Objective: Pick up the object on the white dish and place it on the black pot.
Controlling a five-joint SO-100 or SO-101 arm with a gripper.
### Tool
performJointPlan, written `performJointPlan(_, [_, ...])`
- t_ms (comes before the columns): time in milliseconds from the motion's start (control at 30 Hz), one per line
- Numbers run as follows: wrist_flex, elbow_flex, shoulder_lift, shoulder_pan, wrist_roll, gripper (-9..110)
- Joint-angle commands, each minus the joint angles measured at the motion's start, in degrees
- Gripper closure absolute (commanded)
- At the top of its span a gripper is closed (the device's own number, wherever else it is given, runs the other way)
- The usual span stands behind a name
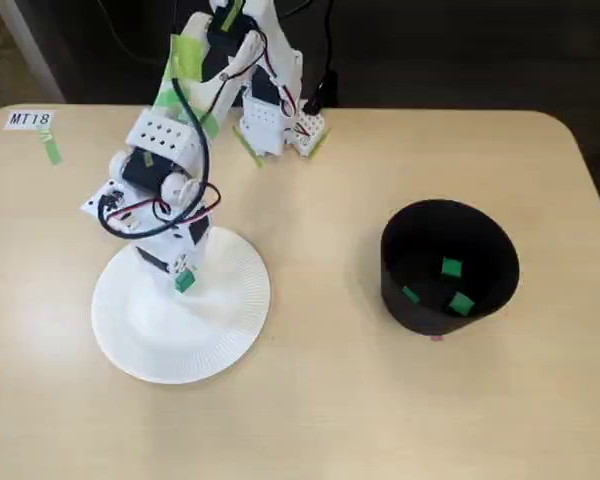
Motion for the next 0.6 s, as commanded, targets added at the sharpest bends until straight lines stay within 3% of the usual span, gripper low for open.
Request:
performJointPlan(0, [0.88,-4.13,0.09,0.35,-0.26,101])
performJointPlan(267, [1.23,-5.63,2.72,0.26,-2.29,101])
performJointPlan(567, [0.35,-8.26,25.4,-4.22,-4.04,101])
